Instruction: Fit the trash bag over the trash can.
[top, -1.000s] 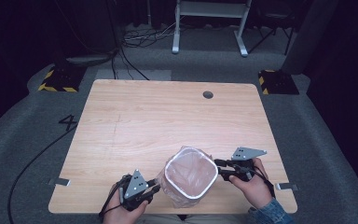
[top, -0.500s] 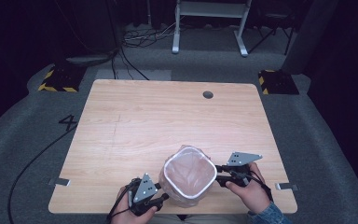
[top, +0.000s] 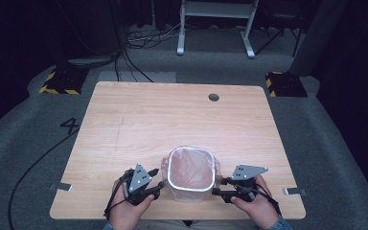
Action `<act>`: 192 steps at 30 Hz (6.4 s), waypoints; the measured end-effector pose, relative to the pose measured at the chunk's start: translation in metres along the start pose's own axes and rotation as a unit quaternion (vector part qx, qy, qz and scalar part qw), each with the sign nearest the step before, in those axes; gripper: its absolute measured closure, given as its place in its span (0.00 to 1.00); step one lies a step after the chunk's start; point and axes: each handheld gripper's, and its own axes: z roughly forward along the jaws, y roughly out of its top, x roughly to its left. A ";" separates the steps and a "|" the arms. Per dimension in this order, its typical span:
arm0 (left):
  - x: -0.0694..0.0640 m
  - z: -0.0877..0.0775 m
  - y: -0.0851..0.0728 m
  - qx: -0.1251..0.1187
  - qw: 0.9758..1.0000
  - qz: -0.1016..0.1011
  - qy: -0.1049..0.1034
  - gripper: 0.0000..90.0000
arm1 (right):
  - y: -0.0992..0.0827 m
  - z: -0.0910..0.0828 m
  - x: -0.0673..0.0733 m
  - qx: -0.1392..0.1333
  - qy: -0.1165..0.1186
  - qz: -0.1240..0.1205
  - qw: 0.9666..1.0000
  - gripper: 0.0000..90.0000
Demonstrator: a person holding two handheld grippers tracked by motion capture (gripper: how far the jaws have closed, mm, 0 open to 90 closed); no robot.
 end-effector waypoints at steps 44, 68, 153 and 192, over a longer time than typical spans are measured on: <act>-0.011 0.024 -0.011 0.066 0.995 0.028 -0.069 1.00 | -0.003 0.034 -0.022 0.073 -0.045 -0.035 0.996 1.00; 0.012 -0.017 -0.011 -0.006 0.999 0.035 -0.037 0.38 | 0.009 -0.009 -0.024 -0.010 -0.063 -0.050 0.997 0.44; 0.044 -0.062 -0.040 0.006 0.999 -0.009 0.053 0.37 | 0.143 0.078 0.016 0.133 -0.075 -0.224 0.963 0.33; 0.042 -0.049 -0.031 0.006 0.999 0.006 0.031 0.36 | 0.143 0.044 -0.006 0.254 -0.135 -0.200 0.937 0.37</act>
